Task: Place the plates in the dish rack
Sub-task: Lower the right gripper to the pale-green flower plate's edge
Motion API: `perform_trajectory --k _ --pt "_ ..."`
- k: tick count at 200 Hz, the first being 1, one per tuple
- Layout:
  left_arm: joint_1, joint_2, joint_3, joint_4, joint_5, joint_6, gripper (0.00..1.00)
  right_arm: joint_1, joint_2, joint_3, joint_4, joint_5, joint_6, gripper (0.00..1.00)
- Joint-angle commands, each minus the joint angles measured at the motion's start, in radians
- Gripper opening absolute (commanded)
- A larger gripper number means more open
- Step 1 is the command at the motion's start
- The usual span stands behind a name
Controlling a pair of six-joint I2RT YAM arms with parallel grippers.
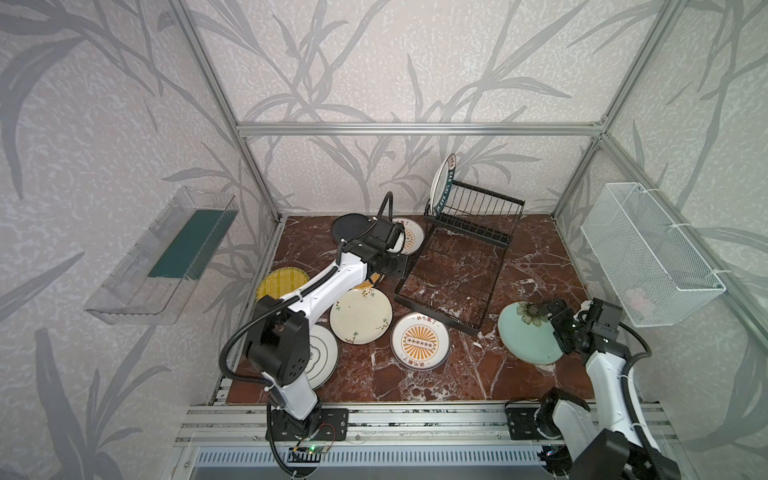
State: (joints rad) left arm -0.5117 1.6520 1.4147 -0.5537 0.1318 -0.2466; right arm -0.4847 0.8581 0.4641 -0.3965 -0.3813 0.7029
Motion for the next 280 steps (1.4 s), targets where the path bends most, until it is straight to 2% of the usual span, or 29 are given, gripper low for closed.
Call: perform_trajectory --k 1,7,24,50,63,103,142,180,201,244,280 --pt "0.013 -0.147 -0.074 0.065 0.072 -0.039 0.94 -0.041 -0.009 -0.031 -0.022 0.051 0.016 0.99" --pt "0.019 -0.184 -0.108 0.091 0.103 -0.039 0.99 -0.06 0.001 -0.04 -0.011 0.045 0.021 0.99" --pt "0.049 -0.281 -0.19 0.146 0.195 -0.072 0.99 -0.097 0.019 -0.069 0.038 0.007 0.038 0.99" --pt "0.128 -0.369 -0.294 0.271 0.42 -0.151 0.99 -0.101 0.017 -0.101 0.045 0.033 0.076 0.99" --pt "0.152 -0.388 -0.324 0.323 0.468 -0.18 0.99 -0.1 0.012 -0.123 0.043 0.057 0.101 0.99" --pt "0.162 -0.396 -0.351 0.361 0.474 -0.189 0.99 -0.101 0.014 -0.166 0.038 0.082 0.129 0.99" --pt "0.16 -0.406 -0.372 0.373 0.465 -0.194 0.99 -0.1 -0.069 -0.107 0.0 0.08 0.084 1.0" --pt "0.16 -0.408 -0.378 0.371 0.45 -0.194 0.99 -0.1 -0.073 -0.019 -0.206 0.238 0.093 0.99" --pt "0.159 -0.413 -0.382 0.371 0.442 -0.191 0.99 -0.1 -0.081 -0.028 -0.242 0.269 0.109 0.99" --pt "0.159 -0.414 -0.386 0.371 0.431 -0.193 0.99 -0.099 -0.074 -0.105 -0.168 0.199 0.125 1.0" --pt "0.159 -0.411 -0.388 0.38 0.429 -0.198 0.99 -0.086 -0.032 -0.151 -0.099 0.112 0.145 0.93"
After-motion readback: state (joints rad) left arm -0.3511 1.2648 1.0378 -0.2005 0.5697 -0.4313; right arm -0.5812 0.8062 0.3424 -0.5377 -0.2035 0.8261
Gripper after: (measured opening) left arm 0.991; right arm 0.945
